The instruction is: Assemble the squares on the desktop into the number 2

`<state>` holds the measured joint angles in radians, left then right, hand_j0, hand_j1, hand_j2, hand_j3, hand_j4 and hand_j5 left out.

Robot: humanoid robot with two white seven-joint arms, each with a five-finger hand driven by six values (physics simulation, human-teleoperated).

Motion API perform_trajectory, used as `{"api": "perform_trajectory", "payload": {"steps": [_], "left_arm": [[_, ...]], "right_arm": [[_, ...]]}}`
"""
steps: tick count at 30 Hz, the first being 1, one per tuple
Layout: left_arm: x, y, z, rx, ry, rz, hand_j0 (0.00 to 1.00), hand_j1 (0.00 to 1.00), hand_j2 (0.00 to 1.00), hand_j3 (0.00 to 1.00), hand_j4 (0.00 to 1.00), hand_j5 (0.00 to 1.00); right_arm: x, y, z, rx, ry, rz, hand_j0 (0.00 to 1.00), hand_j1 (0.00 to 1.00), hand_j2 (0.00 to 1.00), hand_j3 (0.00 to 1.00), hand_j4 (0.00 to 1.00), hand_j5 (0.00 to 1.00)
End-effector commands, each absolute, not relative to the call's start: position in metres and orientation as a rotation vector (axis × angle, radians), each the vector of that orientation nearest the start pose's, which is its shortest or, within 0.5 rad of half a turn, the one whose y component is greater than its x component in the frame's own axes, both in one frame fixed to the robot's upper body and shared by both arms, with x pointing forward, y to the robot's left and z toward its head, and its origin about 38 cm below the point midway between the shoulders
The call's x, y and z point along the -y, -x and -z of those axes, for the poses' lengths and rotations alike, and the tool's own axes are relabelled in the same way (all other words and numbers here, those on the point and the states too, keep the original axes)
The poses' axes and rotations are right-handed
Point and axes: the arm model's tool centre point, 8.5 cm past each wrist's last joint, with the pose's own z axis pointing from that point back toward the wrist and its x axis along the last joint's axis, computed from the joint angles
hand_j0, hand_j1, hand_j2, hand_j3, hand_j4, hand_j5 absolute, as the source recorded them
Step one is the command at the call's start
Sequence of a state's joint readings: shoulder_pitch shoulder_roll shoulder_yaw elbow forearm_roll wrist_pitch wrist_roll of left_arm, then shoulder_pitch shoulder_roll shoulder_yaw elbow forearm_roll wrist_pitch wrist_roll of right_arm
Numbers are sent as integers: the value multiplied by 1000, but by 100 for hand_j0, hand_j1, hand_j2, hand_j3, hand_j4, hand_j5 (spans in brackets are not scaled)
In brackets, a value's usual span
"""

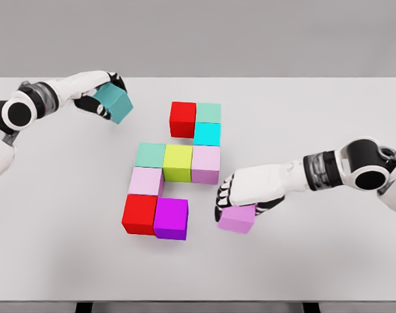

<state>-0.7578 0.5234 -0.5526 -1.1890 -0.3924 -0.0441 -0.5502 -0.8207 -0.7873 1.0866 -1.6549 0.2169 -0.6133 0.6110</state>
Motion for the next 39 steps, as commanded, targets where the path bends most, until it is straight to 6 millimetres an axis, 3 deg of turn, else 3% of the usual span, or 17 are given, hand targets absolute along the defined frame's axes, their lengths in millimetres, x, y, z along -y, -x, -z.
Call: {"api": "perform_trajectory", "payload": {"steps": [1, 12, 16, 17, 21, 25, 28, 39], "left_arm": [[-274, -527, -185, 1210, -439, 1447, 39, 39, 39, 39, 39, 39], [-247, -540, -178, 1247, -414, 1403, 37, 37, 37, 37, 37, 37], [-241, -545, -169, 1236, -399, 1379, 37, 37, 37, 37, 37, 37], [-232, -544, -164, 1229, -389, 1405, 37, 37, 37, 37, 37, 37], [-229, -545, -166, 1232, -392, 1411, 37, 37, 37, 37, 37, 37], [-226, -544, -165, 1231, -390, 1418, 37, 37, 37, 37, 37, 37], [-219, -544, -164, 1232, -380, 1414, 37, 37, 37, 37, 37, 37], [-217, -544, -162, 1231, -370, 1413, 37, 37, 37, 37, 37, 37]], "right_arm": [[178, -366, -176, -1696, 225, 2991, 61, 61, 61, 61, 61, 61], [166, -364, -173, -1674, 260, 2973, 63, 63, 63, 63, 63, 63], [165, -363, -172, -1657, 269, 2975, 69, 69, 69, 69, 69, 69], [164, -363, -173, -1658, 268, 2973, 70, 70, 70, 70, 70, 70], [161, -361, -171, -1655, 283, 2968, 72, 72, 72, 72, 72, 72], [161, -362, -171, -1655, 282, 2969, 90, 90, 90, 90, 90, 90], [162, -362, -170, -1655, 281, 2971, 97, 97, 97, 97, 97, 97], [166, -366, -176, -1647, 249, 2979, 100, 100, 100, 100, 100, 100]]}}
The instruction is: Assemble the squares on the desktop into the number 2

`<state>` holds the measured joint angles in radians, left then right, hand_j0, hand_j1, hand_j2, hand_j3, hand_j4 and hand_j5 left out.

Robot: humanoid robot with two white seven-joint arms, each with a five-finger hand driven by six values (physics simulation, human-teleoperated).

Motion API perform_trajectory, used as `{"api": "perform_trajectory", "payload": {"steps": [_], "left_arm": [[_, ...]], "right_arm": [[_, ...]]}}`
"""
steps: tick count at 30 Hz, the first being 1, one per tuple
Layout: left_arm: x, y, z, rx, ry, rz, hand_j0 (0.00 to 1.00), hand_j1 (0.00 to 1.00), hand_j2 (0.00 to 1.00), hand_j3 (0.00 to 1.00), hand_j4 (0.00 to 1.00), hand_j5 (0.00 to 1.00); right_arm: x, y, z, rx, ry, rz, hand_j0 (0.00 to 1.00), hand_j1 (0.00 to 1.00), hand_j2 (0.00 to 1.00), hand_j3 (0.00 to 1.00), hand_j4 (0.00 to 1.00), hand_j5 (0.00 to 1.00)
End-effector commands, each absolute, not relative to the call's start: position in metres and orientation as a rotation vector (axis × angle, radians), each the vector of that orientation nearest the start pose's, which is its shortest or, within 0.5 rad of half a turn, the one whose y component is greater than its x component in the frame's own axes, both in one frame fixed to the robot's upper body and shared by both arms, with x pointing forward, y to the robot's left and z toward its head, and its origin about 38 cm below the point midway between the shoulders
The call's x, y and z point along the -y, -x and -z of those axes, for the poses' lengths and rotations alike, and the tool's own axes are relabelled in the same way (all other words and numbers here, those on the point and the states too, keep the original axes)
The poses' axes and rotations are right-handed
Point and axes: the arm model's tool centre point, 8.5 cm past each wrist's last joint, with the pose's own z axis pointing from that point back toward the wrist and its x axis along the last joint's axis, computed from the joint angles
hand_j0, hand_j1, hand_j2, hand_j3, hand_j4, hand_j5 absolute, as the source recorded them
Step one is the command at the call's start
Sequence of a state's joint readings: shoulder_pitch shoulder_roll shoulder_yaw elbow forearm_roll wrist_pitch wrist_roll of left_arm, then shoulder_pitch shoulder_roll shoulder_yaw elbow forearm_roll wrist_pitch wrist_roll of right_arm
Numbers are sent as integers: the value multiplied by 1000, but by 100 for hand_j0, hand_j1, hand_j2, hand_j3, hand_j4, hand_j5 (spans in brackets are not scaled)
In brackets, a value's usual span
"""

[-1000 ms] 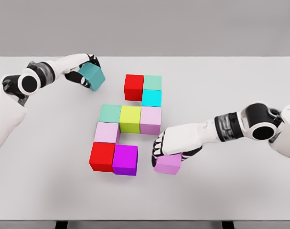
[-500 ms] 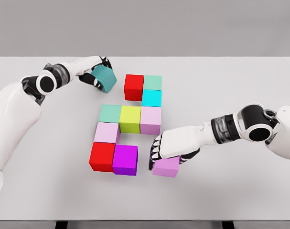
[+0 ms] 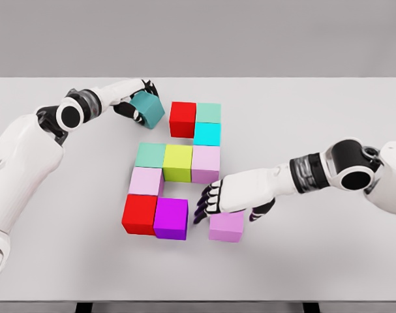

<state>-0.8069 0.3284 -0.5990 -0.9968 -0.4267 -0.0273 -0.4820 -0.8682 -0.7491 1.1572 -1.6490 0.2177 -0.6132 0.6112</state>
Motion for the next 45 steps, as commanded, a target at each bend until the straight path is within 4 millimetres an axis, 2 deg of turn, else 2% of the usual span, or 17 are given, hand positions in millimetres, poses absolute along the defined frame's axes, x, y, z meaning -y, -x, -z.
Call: {"api": "perform_trajectory", "payload": {"steps": [1, 8, 14, 17, 19, 20, 22, 25, 26, 28, 29, 31, 35, 37, 39, 44, 45], "left_arm": [[-217, -544, -162, 1231, -370, 1413, 37, 37, 37, 37, 37, 37], [-218, -543, -161, 1230, -370, 1412, 38, 38, 38, 38, 38, 38], [-211, -543, -159, 1232, -360, 1421, 39, 39, 39, 39, 39, 39], [-210, -543, -159, 1233, -359, 1421, 39, 39, 39, 39, 39, 39], [-211, -543, -160, 1235, -360, 1419, 39, 39, 39, 39, 39, 39], [-211, -543, -160, 1236, -361, 1419, 39, 39, 39, 39, 39, 39], [-209, -543, -159, 1237, -357, 1419, 39, 39, 39, 39, 39, 39], [-209, -542, -159, 1238, -354, 1416, 39, 39, 39, 39, 39, 39], [-209, -542, -158, 1237, -352, 1415, 39, 39, 39, 39, 39, 39], [-211, -541, -156, 1233, -351, 1413, 39, 39, 39, 39, 39, 39], [-211, -541, -156, 1234, -350, 1413, 39, 39, 39, 39, 39, 39], [-212, -541, -156, 1233, -352, 1411, 39, 39, 39, 39, 39, 39], [-213, -541, -155, 1230, -350, 1412, 40, 40, 40, 40, 40, 40], [-211, -540, -155, 1234, -346, 1412, 41, 41, 41, 41, 41, 41], [-210, -539, -155, 1238, -342, 1413, 41, 41, 41, 41, 41, 41], [-210, -540, -157, 1240, -345, 1414, 41, 41, 41, 41, 41, 41], [-210, -540, -157, 1241, -346, 1413, 41, 41, 41, 41, 41, 41]], "right_arm": [[167, -367, -176, -1645, 244, 2982, 100, 100, 100, 100, 100, 100], [184, -375, -189, -1620, 154, 3009, 100, 100, 100, 100, 100, 100], [181, -380, -204, -1629, 105, 2979, 100, 100, 100, 100, 100, 100], [197, -385, -214, -1675, 32, 2980, 100, 100, 100, 100, 100, 100], [202, -389, -221, -1705, -7, 2970, 94, 94, 94, 94, 94, 94], [204, -390, -224, -1751, -19, 2951, 86, 86, 86, 86, 86, 86], [219, -391, -227, -1858, -66, 2928, 81, 81, 81, 81, 81, 81], [226, -392, -224, -1872, -81, 2942, 45, 45, 45, 45, 45, 45], [227, -392, -222, -1852, -72, 2959, 39, 39, 39, 39, 39, 39], [230, -389, -213, -1700, -45, 3049, 37, 37, 37, 37, 37, 37], [234, -388, -208, -1590, -26, 3109, 30, 30, 30, 30, 30, 30], [242, -388, -207, -1557, -37, 3143, 17, 17, 17, 17, 17, 17], [256, -393, -193, -1552, -30, 3213, 16, 16, 16, 16, 16, 16], [284, -390, -192, -1523, -77, 3286, 16, 16, 16, 16, 16, 16], [295, -392, -185, -1521, -87, 3331, 13, 13, 13, 13, 13, 13], [303, -399, -200, -1648, -175, 3293, 13, 13, 13, 13, 13, 13], [311, -397, -203, -1622, -199, 3311, 13, 13, 13, 13, 13, 13]]}}
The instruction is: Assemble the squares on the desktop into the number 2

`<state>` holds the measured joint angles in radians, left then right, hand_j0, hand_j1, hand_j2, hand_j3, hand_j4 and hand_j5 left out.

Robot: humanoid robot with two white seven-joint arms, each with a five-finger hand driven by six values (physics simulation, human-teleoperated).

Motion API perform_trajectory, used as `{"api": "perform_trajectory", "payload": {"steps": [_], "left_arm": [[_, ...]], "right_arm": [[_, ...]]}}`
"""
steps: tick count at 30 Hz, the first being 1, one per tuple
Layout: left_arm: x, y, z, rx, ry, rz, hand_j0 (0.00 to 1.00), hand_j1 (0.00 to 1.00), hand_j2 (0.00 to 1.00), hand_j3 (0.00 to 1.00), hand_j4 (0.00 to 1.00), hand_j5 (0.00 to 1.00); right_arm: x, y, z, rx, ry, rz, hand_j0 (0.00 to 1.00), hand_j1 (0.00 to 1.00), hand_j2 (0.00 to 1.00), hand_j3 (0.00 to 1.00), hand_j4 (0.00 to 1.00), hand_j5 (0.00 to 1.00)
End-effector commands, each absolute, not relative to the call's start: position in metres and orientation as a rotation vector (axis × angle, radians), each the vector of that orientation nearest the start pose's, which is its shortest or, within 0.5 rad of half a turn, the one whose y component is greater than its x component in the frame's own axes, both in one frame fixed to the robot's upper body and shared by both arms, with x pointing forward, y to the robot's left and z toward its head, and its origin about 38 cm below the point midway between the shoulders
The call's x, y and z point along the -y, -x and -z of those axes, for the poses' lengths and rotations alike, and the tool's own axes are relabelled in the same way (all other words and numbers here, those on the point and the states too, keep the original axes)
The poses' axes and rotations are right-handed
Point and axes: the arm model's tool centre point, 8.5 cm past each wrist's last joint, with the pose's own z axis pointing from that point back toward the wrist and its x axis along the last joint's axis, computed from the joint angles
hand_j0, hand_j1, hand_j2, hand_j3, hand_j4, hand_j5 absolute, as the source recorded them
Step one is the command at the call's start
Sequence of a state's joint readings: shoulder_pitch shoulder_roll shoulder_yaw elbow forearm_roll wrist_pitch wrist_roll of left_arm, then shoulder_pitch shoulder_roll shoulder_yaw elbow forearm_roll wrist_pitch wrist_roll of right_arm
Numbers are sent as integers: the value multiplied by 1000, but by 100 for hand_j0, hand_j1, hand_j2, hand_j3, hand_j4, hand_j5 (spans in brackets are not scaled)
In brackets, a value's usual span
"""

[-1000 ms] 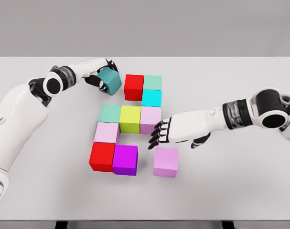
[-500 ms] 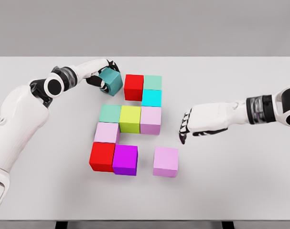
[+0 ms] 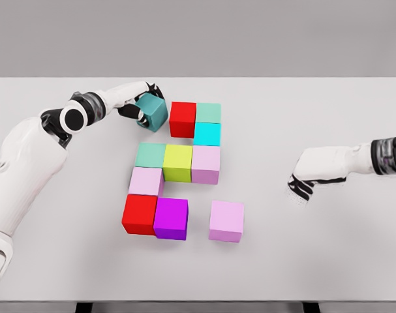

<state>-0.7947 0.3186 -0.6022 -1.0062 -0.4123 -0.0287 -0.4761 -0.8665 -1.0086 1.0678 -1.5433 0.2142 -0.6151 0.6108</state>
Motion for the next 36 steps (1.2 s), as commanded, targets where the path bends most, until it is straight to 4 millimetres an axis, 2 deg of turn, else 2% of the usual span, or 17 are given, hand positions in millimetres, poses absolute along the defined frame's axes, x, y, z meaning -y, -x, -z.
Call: {"api": "perform_trajectory", "payload": {"steps": [1, 4, 7, 9, 10, 11, 12, 13, 16, 17, 19, 24, 31, 34, 36], "left_arm": [[-209, -540, -157, 1241, -346, 1414, 41, 41, 41, 41, 41, 41], [-208, -540, -157, 1242, -345, 1414, 41, 41, 41, 41, 41, 41], [-208, -540, -157, 1243, -344, 1412, 42, 42, 42, 42, 42, 42], [-209, -540, -156, 1241, -345, 1412, 48, 48, 48, 48, 48, 48], [-209, -540, -157, 1242, -346, 1412, 59, 59, 59, 59, 59, 59], [-209, -540, -157, 1242, -344, 1411, 60, 60, 60, 60, 60, 60], [-209, -540, -157, 1242, -346, 1412, 68, 68, 68, 68, 68, 68], [-209, -540, -157, 1242, -344, 1411, 69, 69, 69, 69, 69, 69], [-210, -541, -157, 1247, -352, 1406, 75, 75, 75, 75, 75, 75], [-209, -541, -158, 1260, -360, 1398, 80, 80, 80, 80, 80, 80], [-209, -541, -158, 1262, -363, 1395, 80, 80, 80, 80, 80, 80], [-210, -542, -158, 1261, -365, 1395, 89, 89, 89, 89, 89, 89], [-211, -541, -158, 1262, -361, 1391, 90, 90, 90, 90, 90, 90], [-216, -541, -158, 1256, -366, 1385, 100, 100, 100, 100, 100, 100], [-221, -541, -160, 1260, -353, 1370, 100, 100, 100, 100, 100, 100]], "right_arm": [[316, -396, -207, 1113, 154, -2339, 13, 13, 13, 13, 13, 13], [307, -392, -197, 991, 90, -2450, 14, 14, 14, 14, 14, 14], [301, -385, -188, 984, 48, -2463, 14, 14, 14, 14, 14, 14], [288, -377, -176, 1002, -11, -2477, 13, 13, 13, 13, 13, 13], [283, -374, -175, 1012, -28, -2486, 13, 13, 13, 13, 13, 13], [278, -371, -174, 1023, -44, -2497, 13, 13, 13, 13, 13, 13], [268, -368, -170, 1040, -74, -2506, 13, 13, 13, 13, 13, 13], [260, -368, -168, 1057, -90, -2516, 13, 13, 13, 13, 13, 13], [251, -367, -167, 1075, -107, -2524, 13, 13, 13, 13, 13, 13], [243, -366, -164, 1090, -127, -2531, 13, 13, 13, 13, 13, 13], [235, -364, -160, 1101, -150, -2536, 13, 13, 13, 13, 13, 13], [217, -365, -161, 1141, -176, -2556, 13, 13, 13, 13, 13, 13], [212, -363, -159, 1149, -192, -2562, 13, 13, 13, 13, 13, 13], [211, -362, -158, 1148, -197, -2562, 13, 13, 13, 13, 13, 13], [210, -361, -158, 1149, -200, -2564, 13, 13, 13, 13, 13, 13]]}}
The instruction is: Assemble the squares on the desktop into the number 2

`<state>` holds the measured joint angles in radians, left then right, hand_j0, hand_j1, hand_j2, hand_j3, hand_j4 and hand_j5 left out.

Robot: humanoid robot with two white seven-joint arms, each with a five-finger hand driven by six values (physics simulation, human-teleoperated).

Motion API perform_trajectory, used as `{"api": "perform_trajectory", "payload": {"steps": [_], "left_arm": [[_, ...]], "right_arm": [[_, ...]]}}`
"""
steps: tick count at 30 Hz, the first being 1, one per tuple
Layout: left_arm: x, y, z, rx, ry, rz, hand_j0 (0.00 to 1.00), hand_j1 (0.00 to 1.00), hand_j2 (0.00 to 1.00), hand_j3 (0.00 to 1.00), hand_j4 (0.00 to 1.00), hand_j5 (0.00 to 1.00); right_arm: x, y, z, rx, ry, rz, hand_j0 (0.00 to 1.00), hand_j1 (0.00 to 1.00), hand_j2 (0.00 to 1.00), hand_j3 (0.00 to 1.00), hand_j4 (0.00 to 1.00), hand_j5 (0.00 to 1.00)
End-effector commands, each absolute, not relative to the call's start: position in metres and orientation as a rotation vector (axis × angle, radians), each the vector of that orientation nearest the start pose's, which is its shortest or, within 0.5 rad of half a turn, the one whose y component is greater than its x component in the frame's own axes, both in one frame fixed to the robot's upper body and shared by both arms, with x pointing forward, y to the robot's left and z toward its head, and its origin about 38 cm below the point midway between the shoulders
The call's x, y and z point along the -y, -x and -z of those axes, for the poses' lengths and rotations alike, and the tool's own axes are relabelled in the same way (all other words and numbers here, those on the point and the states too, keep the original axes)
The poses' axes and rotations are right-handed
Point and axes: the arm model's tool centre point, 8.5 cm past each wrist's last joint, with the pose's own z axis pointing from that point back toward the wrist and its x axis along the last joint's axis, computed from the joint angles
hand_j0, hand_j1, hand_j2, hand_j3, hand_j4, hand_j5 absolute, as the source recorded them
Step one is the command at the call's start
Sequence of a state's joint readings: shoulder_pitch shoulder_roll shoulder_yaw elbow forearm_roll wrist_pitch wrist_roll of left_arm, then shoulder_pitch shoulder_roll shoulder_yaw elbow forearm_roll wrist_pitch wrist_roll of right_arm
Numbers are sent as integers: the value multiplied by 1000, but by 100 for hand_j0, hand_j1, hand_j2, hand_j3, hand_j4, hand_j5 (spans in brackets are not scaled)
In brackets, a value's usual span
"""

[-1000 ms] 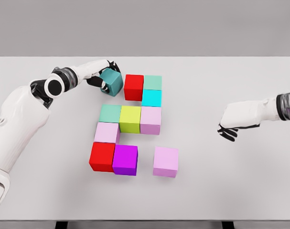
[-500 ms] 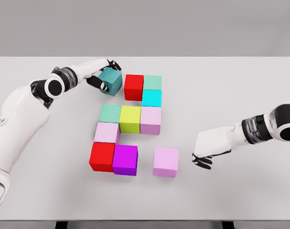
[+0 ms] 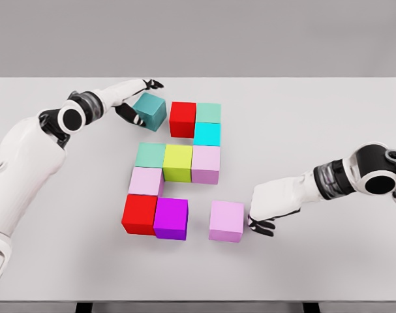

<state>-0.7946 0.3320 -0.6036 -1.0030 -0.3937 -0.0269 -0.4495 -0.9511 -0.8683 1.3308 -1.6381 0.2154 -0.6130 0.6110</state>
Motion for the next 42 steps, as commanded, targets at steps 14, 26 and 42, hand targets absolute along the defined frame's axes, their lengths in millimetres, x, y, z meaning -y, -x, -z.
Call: {"api": "perform_trajectory", "payload": {"steps": [14, 26, 42], "left_arm": [[-301, -550, -168, 1127, -482, 1365, 52, 52, 52, 52, 52, 52], [-283, -568, -145, 1025, -613, 1409, 45, 45, 45, 45, 45, 45], [-243, -565, -160, 922, -923, 1794, 48, 48, 48, 48, 48, 48]], "right_arm": [[203, -355, -151, -1421, 292, 3138, 13, 13, 13, 13, 13, 13], [193, -355, -152, -1431, 305, 3112, 13, 13, 13, 13, 13, 13], [185, -355, -154, -1437, 311, 3089, 13, 13, 13, 13, 13, 13]]}}
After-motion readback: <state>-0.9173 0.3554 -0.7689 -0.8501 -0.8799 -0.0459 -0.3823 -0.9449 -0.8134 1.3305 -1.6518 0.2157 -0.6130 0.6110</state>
